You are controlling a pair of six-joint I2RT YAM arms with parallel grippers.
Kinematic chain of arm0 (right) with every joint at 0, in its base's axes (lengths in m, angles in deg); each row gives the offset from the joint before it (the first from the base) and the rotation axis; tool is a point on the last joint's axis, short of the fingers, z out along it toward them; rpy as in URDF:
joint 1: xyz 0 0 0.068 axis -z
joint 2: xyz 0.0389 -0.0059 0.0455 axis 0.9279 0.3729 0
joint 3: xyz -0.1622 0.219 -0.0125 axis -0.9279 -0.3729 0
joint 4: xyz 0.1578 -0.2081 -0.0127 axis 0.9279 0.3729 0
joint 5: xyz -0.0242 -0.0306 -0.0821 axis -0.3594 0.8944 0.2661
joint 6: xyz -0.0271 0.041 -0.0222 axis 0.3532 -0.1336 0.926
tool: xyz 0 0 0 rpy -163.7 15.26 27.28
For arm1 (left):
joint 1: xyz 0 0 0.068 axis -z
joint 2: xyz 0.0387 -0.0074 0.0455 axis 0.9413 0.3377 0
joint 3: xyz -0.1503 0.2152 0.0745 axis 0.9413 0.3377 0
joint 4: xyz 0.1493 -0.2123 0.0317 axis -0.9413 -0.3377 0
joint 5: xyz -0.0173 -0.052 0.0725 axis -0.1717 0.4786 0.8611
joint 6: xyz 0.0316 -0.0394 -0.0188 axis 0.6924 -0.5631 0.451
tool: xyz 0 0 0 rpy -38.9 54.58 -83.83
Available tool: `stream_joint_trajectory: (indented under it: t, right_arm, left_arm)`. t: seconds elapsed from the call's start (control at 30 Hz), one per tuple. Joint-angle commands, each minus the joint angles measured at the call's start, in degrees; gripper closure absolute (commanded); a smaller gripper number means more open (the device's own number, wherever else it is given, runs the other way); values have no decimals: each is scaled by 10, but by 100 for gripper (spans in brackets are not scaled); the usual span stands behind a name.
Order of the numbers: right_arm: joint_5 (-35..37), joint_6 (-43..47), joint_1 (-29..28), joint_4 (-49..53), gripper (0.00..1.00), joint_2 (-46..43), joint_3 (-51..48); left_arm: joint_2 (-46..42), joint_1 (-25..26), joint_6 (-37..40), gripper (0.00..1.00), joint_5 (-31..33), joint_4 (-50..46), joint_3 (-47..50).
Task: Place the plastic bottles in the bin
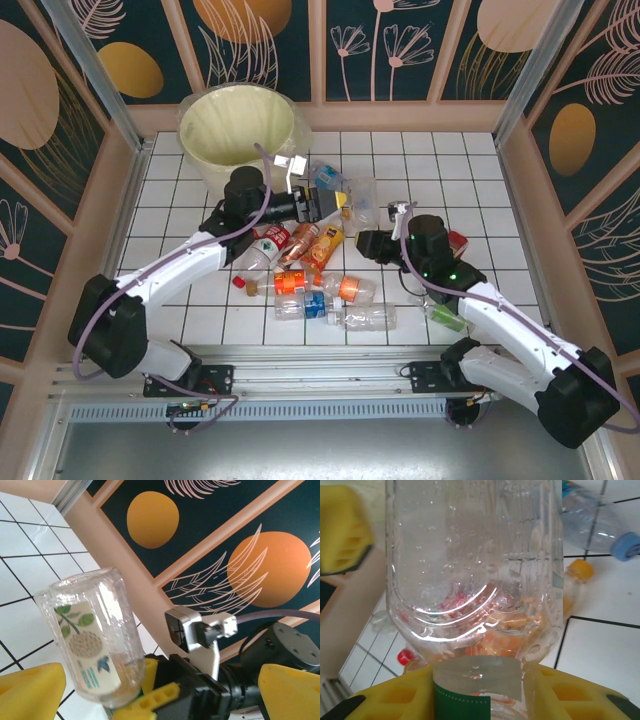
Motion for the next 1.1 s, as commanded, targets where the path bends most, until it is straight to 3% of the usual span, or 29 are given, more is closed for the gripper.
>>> stream_joint_trajectory:
  t: [0.0,0.2,0.33,0.83,1.07]
  right_arm:
    - [-66,12,3,-4,58,-12,27]
    - [-86,10,3,-1,58,-19,41]
    - [-112,6,3,-11,58,-17,42]
    - [-131,-1,2,-41,58,-7,14]
    - [-126,2,2,-41,58,-7,7]
  left_arm:
    - [25,9,-12,1,6,45,-21]
    - [46,17,6,1,48,10,-36]
    - [60,18,-15,3,40,29,-37]
    - [55,18,-50,24,39,31,-40]
    - [46,18,-63,42,46,38,-37]
